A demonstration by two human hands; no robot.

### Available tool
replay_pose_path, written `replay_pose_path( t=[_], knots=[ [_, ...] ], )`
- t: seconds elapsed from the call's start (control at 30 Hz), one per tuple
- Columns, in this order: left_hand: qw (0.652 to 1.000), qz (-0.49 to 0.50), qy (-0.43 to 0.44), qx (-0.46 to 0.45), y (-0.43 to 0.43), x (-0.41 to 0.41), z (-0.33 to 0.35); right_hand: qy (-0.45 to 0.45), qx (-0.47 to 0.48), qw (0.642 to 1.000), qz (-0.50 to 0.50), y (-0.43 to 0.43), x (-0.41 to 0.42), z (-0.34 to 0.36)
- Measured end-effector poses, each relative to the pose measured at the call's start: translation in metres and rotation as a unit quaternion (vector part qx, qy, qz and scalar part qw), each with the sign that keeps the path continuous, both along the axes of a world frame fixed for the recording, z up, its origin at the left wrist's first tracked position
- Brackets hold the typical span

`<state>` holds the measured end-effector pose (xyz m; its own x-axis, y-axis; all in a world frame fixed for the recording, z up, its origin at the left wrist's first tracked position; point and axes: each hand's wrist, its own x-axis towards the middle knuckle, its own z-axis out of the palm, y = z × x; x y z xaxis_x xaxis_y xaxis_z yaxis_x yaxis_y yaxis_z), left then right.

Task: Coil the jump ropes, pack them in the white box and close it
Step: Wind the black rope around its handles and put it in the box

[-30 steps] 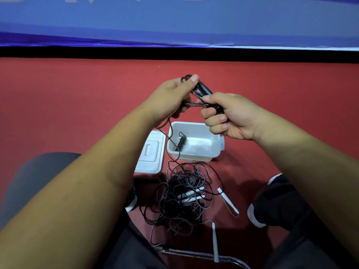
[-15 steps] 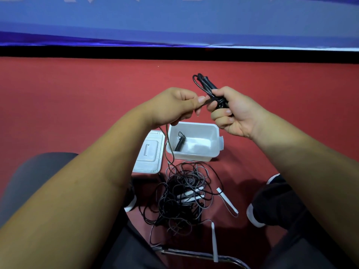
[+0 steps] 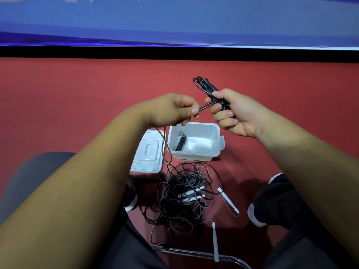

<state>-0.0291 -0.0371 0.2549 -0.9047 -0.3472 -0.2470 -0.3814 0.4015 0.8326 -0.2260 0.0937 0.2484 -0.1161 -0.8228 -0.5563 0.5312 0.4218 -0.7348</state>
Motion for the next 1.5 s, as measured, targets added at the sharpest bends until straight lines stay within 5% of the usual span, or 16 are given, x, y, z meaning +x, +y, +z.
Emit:
replay_pose_path(
  t=[0.23, 0.47, 0.63, 0.87, 1.23, 1.5],
  knots=[
    [0.992, -0.002, -0.106, -0.065, -0.001, -0.003, -0.017, 0.002, -0.014, 0.998, 0.061, 0.004, 0.007, 0.002],
    [0.987, 0.005, -0.109, -0.117, -0.004, -0.005, -0.026, 0.023, -0.003, 0.986, 0.164, 0.010, 0.010, 0.005],
    [0.992, 0.078, 0.021, 0.101, -0.001, -0.001, -0.029, 0.005, 0.038, 0.952, 0.305, 0.017, 0.005, 0.003],
    [0.985, 0.047, 0.094, 0.133, 0.008, -0.008, -0.017, 0.004, 0.081, 0.909, 0.410, 0.022, 0.011, -0.005],
    [0.996, 0.036, 0.078, 0.000, 0.010, -0.013, 0.003, 0.161, 0.132, 0.927, 0.311, 0.012, 0.004, -0.025],
    [0.983, -0.011, -0.060, -0.175, 0.009, -0.010, 0.005, 0.246, 0.129, 0.935, 0.219, 0.007, -0.004, -0.035]
  ],
)
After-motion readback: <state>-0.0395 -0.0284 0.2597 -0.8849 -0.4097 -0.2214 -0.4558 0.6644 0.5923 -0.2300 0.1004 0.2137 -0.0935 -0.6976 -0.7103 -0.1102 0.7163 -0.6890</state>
